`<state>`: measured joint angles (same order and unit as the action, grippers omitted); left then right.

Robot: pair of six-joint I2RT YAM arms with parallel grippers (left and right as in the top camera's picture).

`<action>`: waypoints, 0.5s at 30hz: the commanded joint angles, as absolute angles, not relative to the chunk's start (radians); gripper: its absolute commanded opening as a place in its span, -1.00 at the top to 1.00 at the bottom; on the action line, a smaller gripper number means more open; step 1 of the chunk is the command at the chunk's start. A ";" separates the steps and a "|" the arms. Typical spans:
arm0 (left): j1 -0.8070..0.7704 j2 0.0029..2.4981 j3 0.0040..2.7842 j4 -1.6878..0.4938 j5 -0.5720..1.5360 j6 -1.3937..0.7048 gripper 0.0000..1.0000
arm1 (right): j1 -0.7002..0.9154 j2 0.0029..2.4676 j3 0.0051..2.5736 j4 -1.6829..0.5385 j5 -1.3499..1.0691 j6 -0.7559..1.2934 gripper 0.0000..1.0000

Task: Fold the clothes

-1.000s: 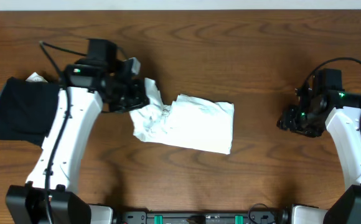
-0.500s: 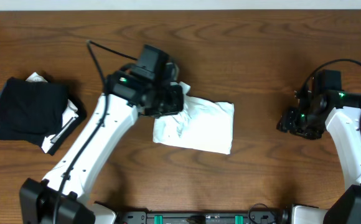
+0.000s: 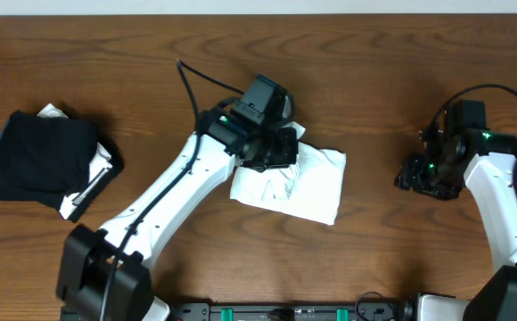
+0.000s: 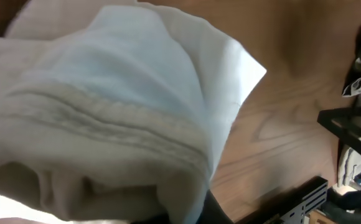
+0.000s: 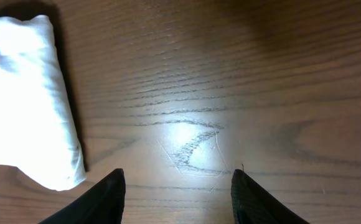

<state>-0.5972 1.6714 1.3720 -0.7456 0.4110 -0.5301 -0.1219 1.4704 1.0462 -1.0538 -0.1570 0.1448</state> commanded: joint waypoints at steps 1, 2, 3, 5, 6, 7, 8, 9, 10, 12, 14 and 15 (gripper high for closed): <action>-0.629 1.708 1.394 -0.723 0.407 -0.553 0.76 | -0.110 1.466 1.045 -1.051 -0.158 0.137 -0.06; -0.641 1.714 1.394 -0.711 0.407 -0.557 0.72 | -0.110 1.466 1.045 -1.051 -0.158 0.137 -0.06; -0.656 1.723 1.394 -0.694 0.408 -0.564 0.69 | -0.110 1.466 1.045 -1.051 -0.157 0.137 -0.06; -0.690 1.733 1.394 -0.646 0.413 -0.563 0.56 | -0.110 1.466 1.045 -1.051 -0.157 0.137 -0.06; -0.708 1.736 1.394 -0.622 0.419 -0.563 0.46 | -0.110 1.466 1.045 -1.050 -0.157 0.137 -0.06; -0.729 1.738 1.394 -0.597 0.426 -0.563 0.38 | -0.110 1.466 1.045 -1.048 -0.157 0.137 -0.06; -0.749 1.738 1.394 -0.578 0.427 -0.563 0.28 | -0.110 1.466 1.045 -1.048 -0.157 0.137 -0.06; -0.765 1.738 1.394 -0.565 0.426 -0.562 0.21 | -0.110 1.466 1.045 -1.048 -0.157 0.137 -0.06; -0.777 1.738 1.394 -0.556 0.426 -0.560 0.17 | -0.110 1.466 1.045 -1.048 -0.157 0.137 -0.06; -0.787 1.737 1.394 -0.557 0.426 -0.555 0.17 | -0.110 1.466 1.045 -1.048 -0.157 0.137 -0.07; -0.781 1.735 1.394 -0.580 0.429 -0.537 0.17 | -0.110 1.466 1.045 -1.048 -0.158 0.137 -0.06; -0.773 1.731 1.394 -0.595 0.429 -0.531 0.17 | -0.110 1.466 1.045 -1.048 -0.158 0.137 -0.06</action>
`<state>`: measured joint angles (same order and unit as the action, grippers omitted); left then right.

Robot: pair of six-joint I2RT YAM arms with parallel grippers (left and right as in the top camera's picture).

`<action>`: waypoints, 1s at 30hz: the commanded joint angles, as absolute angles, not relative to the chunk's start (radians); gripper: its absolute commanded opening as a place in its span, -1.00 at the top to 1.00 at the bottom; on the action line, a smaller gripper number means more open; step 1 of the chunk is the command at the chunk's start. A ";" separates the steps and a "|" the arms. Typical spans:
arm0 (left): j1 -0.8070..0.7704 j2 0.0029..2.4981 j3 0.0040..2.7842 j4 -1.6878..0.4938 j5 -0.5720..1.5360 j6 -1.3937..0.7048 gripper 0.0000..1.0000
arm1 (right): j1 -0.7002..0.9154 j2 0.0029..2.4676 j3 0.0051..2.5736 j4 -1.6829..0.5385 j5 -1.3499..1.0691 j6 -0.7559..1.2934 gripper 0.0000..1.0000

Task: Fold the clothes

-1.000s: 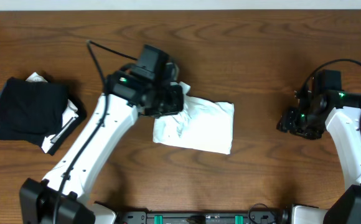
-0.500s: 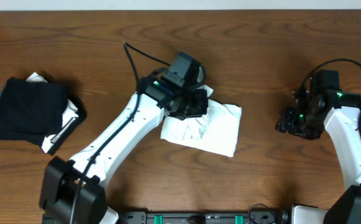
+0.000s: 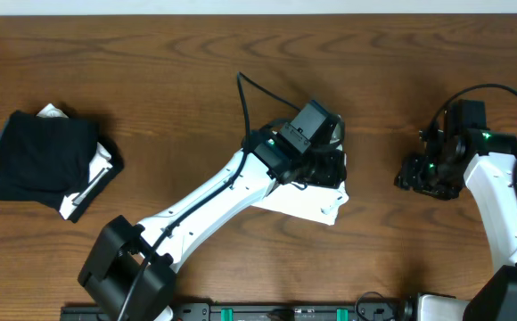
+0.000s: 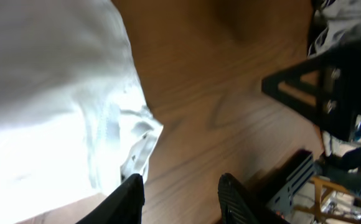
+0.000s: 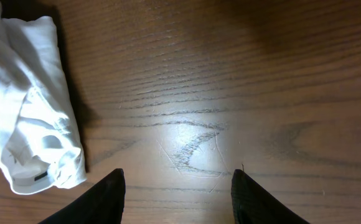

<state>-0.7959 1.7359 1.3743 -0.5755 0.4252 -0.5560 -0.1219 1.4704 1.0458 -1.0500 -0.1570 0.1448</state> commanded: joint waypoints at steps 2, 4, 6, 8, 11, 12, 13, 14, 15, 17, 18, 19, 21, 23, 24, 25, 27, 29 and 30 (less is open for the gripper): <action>-0.754 1.723 1.394 -0.630 0.429 -0.519 0.18 | -0.110 1.466 1.045 -1.048 -0.165 0.133 -0.07; -0.721 1.710 1.394 -0.667 0.428 -0.483 0.17 | -0.110 1.466 1.045 -1.044 -0.201 0.104 -0.08; -0.680 1.695 1.394 -0.698 0.415 -0.466 0.18 | -0.110 1.466 1.045 -1.036 -0.276 0.055 -0.09; -0.633 1.681 1.394 -0.726 0.370 -0.457 0.17 | -0.110 1.466 1.045 -1.026 -0.369 0.006 -0.09; -0.555 1.678 1.394 -0.740 0.322 -0.393 0.17 | -0.107 1.466 1.045 -1.009 -0.535 -0.075 -0.10; -0.529 1.682 1.393 -0.741 0.305 -0.357 0.16 | -0.102 1.466 1.045 -1.003 -0.583 -0.092 -0.10; -0.508 1.688 1.393 -0.740 0.290 -0.331 0.17 | -0.096 1.466 1.045 -0.997 -0.615 -0.097 -0.11; -0.487 1.695 1.393 -0.738 0.278 -0.316 0.17 | -0.086 1.466 1.045 -0.989 -0.639 -0.101 -0.11; -0.464 1.702 1.393 -0.730 0.274 -0.296 0.16 | -0.075 1.466 1.045 -0.982 -0.657 -0.101 -0.11; -0.423 1.720 1.393 -0.702 0.275 -0.241 0.17 | -0.045 1.466 1.045 -0.971 -0.671 -0.099 -0.11; -0.403 1.729 1.393 -0.683 0.276 -0.212 0.16 | -0.027 1.466 1.045 -0.969 -0.671 -0.099 -0.11; -0.387 1.739 1.393 -0.665 0.275 -0.185 0.17 | -0.009 1.466 1.045 -0.970 -0.671 -0.098 -0.11; -0.361 1.760 1.393 -0.624 0.276 -0.127 0.29 | 0.039 1.466 1.045 -0.973 -0.673 -0.091 -0.11; -0.347 1.783 1.393 -0.587 0.280 -0.073 0.37 | 0.088 1.466 1.045 -0.967 -0.694 -0.084 -0.11; -0.346 1.795 1.393 -0.572 0.280 -0.052 0.40 | 0.112 1.466 1.045 -0.959 -0.706 -0.083 -0.11; -0.346 1.809 1.393 -0.557 0.284 -0.030 0.42 | 0.141 1.466 1.045 -0.947 -0.714 -0.077 -0.11; -0.350 1.832 1.393 -0.535 0.314 0.003 0.42 | 0.191 1.466 1.045 -0.910 -0.703 -0.029 -0.11; -0.353 1.856 1.393 -0.521 0.328 0.015 0.42 | 0.237 1.466 1.044 -0.855 -0.664 0.050 -0.10; -0.353 1.865 1.393 -0.516 0.328 0.015 0.42 | 0.255 1.466 1.044 -0.832 -0.636 0.082 -0.10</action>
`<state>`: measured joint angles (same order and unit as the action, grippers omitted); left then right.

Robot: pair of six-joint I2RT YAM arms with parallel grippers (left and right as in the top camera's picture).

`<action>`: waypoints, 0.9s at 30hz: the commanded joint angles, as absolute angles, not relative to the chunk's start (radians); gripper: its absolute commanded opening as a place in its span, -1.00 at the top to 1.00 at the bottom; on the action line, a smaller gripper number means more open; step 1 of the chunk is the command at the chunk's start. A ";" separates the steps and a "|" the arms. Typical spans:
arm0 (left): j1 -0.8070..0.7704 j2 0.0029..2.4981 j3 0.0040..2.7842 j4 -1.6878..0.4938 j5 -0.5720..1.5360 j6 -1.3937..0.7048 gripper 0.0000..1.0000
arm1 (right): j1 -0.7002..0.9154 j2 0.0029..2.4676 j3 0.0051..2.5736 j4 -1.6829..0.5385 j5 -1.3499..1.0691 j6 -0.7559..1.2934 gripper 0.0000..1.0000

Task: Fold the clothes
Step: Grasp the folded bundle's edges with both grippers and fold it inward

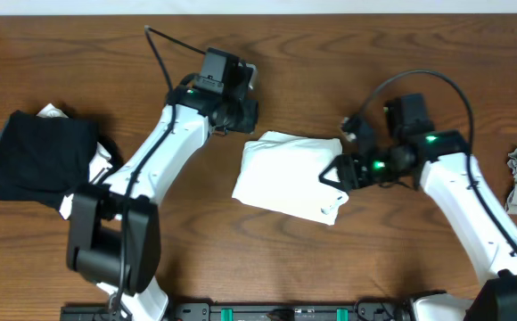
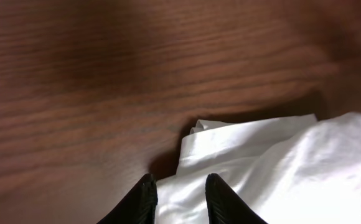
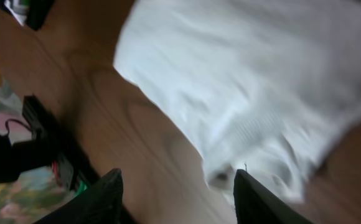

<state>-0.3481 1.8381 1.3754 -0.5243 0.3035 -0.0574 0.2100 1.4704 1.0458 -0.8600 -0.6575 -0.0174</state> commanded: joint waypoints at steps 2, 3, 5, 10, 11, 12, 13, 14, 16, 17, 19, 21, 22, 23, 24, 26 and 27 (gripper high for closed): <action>-0.353 1.885 1.393 -0.508 0.329 0.015 0.42 | 0.293 1.467 1.043 -0.798 -0.559 0.150 -0.10; -0.353 1.893 1.393 -0.506 0.329 0.015 0.42 | 0.307 1.467 1.043 -0.791 -0.530 0.169 -0.10; -0.353 1.908 1.393 -0.505 0.329 0.015 0.42 | 0.335 1.469 1.043 -0.786 -0.496 0.186 -0.09; -0.354 1.957 1.393 -0.494 0.329 0.015 0.42 | 0.375 1.496 1.043 -0.793 -0.496 0.187 -0.10; -0.355 1.963 1.393 -0.491 0.329 0.015 0.42 | 0.379 1.502 1.043 -0.793 -0.497 0.187 -0.09; -0.357 1.970 1.393 -0.487 0.329 0.015 0.42 | 0.383 1.510 1.043 -0.796 -0.497 0.187 -0.10; -0.359 1.974 1.393 -0.483 0.329 0.016 0.42 | 0.386 1.517 1.043 -0.796 -0.497 0.187 -0.10; -0.360 1.976 1.393 -0.479 0.329 0.017 0.42 | 0.388 1.523 1.043 -0.797 -0.497 0.188 -0.10; -0.366 1.981 1.393 -0.476 0.329 0.019 0.42 | 0.390 1.537 1.042 -0.797 -0.497 0.195 -0.10; -0.369 1.984 1.393 -0.476 0.328 0.019 0.42 | 0.390 1.541 1.042 -0.797 -0.497 0.198 -0.10; -0.377 1.995 1.393 -0.481 0.328 0.019 0.42 | 0.390 1.551 1.042 -0.797 -0.497 0.200 -0.09; -0.384 2.011 1.392 -0.495 0.328 0.019 0.42 | 0.390 1.556 1.042 -0.797 -0.497 0.205 -0.09; -0.388 2.022 1.392 -0.511 0.328 0.019 0.43 | 0.390 1.556 1.042 -0.797 -0.497 0.205 -0.09; -0.390 2.031 1.391 -0.526 0.328 0.019 0.42 | 0.390 1.556 1.042 -0.797 -0.497 0.205 -0.10; -0.391 2.038 1.391 -0.546 0.328 0.019 0.42 | 0.390 1.556 1.042 -0.797 -0.497 0.205 -0.10; -0.391 2.051 1.391 -0.599 0.327 0.019 0.42 | 0.390 1.556 1.042 -0.801 -0.497 0.205 -0.10; -0.389 2.054 1.391 -0.633 0.319 0.019 0.42 | 0.389 1.556 1.042 -0.804 -0.496 0.205 -0.10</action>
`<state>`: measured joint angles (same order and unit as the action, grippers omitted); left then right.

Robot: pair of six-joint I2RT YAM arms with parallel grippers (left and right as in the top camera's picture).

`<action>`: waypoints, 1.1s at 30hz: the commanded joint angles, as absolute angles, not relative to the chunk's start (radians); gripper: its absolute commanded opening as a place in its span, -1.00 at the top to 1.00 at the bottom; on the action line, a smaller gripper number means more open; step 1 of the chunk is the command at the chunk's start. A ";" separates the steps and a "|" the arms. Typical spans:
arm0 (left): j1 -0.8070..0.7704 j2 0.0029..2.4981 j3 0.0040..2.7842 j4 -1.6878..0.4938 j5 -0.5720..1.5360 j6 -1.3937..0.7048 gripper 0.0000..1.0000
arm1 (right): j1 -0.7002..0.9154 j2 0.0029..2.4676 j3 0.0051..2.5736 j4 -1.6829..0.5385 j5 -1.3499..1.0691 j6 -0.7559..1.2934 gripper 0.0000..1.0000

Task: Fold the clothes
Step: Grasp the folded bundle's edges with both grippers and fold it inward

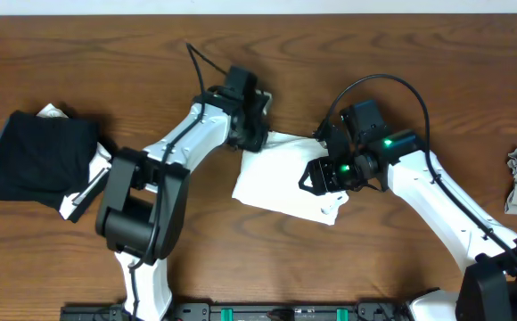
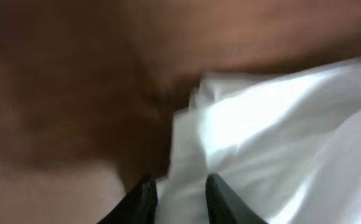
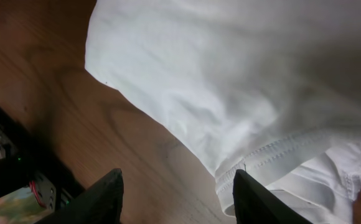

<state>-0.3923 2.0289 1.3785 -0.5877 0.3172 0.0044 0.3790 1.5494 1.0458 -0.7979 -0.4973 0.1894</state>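
Note:
A white garment (image 1: 281, 183) lies folded into a rough rectangle at the table's middle. My left gripper (image 1: 255, 132) is low at its far left corner. In the left wrist view its gripper (image 2: 177, 202) is open, with the blurred white cloth (image 2: 274, 118) between and ahead of the fingertips. My right gripper (image 1: 324, 175) hovers over the garment's right part. The right wrist view shows that gripper (image 3: 177, 199) wide open, with the garment's stitched hem (image 3: 280, 155) by its right finger and bare wood under the left one.
A folded dark garment (image 1: 36, 159) lies on another piece at the table's left. A crumpled grey cloth sits at the right edge. Brown wooden table (image 1: 107, 53) all around; a black frame (image 3: 6, 162) shows at the near edge.
My left gripper has come from the bare wood behind the garment down onto its far left corner. My right gripper has moved left from the garment's right edge to over its right part.
First my left gripper was shut on the white garment at its left side, my right arm parked far right. Then the left gripper stood open at the garment's right edge, the cloth folded over. Afterwards the left was off it and the right had arrived; now both are at it.

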 commanded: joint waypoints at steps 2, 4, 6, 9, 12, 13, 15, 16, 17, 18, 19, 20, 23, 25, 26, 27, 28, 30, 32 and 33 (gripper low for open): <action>-0.388 2.055 1.391 -0.701 0.276 0.019 0.42 | 0.389 1.556 1.042 -0.805 -0.493 0.205 -0.10; -0.389 2.055 1.391 -0.773 0.240 0.018 0.42 | 0.389 1.556 1.042 -0.805 -0.490 0.204 -0.10; -0.389 2.055 1.391 -0.853 0.242 -0.002 0.49 | 0.390 1.556 1.042 -0.809 -0.469 0.205 -0.11; -0.392 2.055 1.391 -0.964 0.246 -0.057 0.78 | 0.389 1.556 1.042 -0.825 -0.445 0.204 -0.11; -0.392 2.055 1.391 -1.056 0.254 -0.088 0.88 | 0.389 1.556 1.042 -0.851 -0.429 0.200 -0.12; -0.392 2.055 1.391 -1.084 0.254 -0.088 0.88 | 0.390 1.556 1.042 -0.860 -0.421 0.199 -0.12; -0.392 2.053 1.391 -1.142 0.253 -0.100 0.88 | 0.389 1.556 1.039 -0.876 -0.409 0.192 -0.12; -0.392 2.051 1.391 -1.163 0.253 -0.107 0.88 | 0.389 1.556 1.037 -0.882 -0.403 0.193 -0.12; -0.392 2.049 1.391 -1.180 0.253 -0.110 0.88 | 0.389 1.556 1.034 -0.885 -0.395 0.193 -0.12; -0.392 2.046 1.391 -1.192 0.253 -0.110 0.89 | 0.389 1.556 1.032 -0.890 -0.387 0.193 -0.12; -0.392 2.043 1.391 -1.197 0.253 -0.110 0.88 | 0.389 1.556 1.031 -0.896 -0.375 0.194 -0.12; -0.392 2.038 1.391 -1.200 0.253 -0.111 0.88 | 0.389 1.556 1.031 -0.903 -0.358 0.194 -0.12; -0.392 2.012 1.392 -1.192 0.251 -0.111 0.88 | 0.389 1.556 1.031 -0.918 -0.286 0.204 -0.12; -0.391 1.985 1.392 -1.170 0.231 -0.113 0.88 | 0.389 1.556 1.031 -0.912 -0.276 0.209 -0.12; -0.391 1.965 1.392 -1.156 0.206 -0.126 0.88 | 0.390 1.556 1.031 -0.907 -0.287 0.204 -0.13; -0.391 1.948 1.392 -1.143 0.181 -0.139 0.88 | 0.390 1.556 1.031 -0.904 -0.297 0.194 -0.13; -0.391 1.925 1.392 -1.126 0.162 -0.147 0.88 | 0.390 1.556 1.031 -0.904 -0.298 0.193 -0.12; -0.391 1.889 1.392 -1.095 0.160 -0.147 0.88 | 0.390 1.556 1.031 -0.902 -0.282 0.193 -0.11; -0.391 1.856 1.392 -1.070 0.160 -0.147 0.88 | 0.390 1.557 1.030 -0.892 -0.273 0.163 -0.08; -0.391 1.842 1.392 -1.061 0.160 -0.148 0.88 | 0.390 1.559 1.029 -0.884 -0.273 0.134 -0.07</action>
<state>-0.3931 1.8946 1.3827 -1.0698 0.1940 -0.1318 0.3790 1.5494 1.0374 -0.8959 -0.2955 0.1864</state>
